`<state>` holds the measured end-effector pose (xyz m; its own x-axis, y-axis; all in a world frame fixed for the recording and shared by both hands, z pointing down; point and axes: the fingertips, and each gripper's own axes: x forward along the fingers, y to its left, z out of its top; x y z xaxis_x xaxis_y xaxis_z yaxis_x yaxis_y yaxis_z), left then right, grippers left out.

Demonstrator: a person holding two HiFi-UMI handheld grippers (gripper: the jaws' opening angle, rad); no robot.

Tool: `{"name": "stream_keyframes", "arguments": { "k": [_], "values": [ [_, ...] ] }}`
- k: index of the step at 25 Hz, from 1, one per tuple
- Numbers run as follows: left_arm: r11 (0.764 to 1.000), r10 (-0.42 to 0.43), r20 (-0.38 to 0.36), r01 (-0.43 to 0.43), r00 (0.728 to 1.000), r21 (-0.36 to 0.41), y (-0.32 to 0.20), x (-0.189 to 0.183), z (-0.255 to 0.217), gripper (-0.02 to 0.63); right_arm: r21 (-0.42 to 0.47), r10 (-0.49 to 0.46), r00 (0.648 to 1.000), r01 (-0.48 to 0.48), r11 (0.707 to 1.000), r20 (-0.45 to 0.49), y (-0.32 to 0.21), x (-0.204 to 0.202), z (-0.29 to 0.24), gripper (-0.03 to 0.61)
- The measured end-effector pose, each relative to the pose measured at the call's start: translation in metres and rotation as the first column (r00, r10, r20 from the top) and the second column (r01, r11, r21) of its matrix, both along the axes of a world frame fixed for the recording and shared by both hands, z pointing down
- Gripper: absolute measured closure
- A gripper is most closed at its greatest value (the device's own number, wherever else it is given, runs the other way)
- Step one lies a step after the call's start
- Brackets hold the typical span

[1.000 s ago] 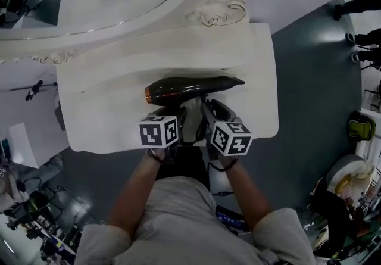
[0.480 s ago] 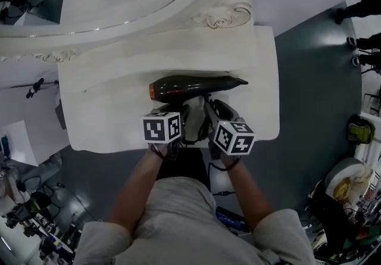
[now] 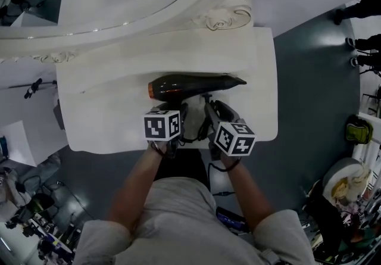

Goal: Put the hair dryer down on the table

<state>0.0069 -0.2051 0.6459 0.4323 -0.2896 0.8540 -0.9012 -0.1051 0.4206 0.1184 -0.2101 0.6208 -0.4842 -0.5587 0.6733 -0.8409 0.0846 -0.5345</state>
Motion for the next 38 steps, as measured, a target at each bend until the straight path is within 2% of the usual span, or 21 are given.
{"name": "stream_keyframes", "arguments": {
  "k": [13, 18, 32, 36, 38],
  "values": [
    [1.000, -0.003, -0.012, 0.002, 1.000, -0.028, 0.003, -0.002, 0.010, 0.430, 0.009, 0.015, 1.000, -0.015, 1.000, -0.008, 0.003, 0.001, -0.004, 0.427],
    [0.999, 0.021, 0.020, -0.020, 1.000, -0.039, 0.006, -0.003, 0.013, 0.428, 0.016, 0.027, 1.000, -0.027, 1.000, -0.013, 0.005, 0.003, -0.006, 0.428],
    [0.999, 0.016, 0.061, -0.014, 0.998, -0.033, 0.011, -0.010, 0.012, 0.424, 0.038, 0.035, 0.998, -0.034, 0.999, -0.043, 0.009, 0.001, -0.012, 0.430],
    [1.000, 0.024, 0.087, -0.024, 0.996, -0.003, 0.010, -0.019, 0.009, 0.417, 0.045, 0.034, 0.998, -0.032, 0.998, -0.050, 0.012, -0.004, -0.016, 0.430],
    [0.998, 0.058, 0.107, -0.059, 0.993, 0.007, 0.009, -0.021, 0.007, 0.410, 0.054, 0.032, 0.998, -0.029, 0.998, -0.057, 0.014, -0.006, -0.019, 0.431]
  ]
}}
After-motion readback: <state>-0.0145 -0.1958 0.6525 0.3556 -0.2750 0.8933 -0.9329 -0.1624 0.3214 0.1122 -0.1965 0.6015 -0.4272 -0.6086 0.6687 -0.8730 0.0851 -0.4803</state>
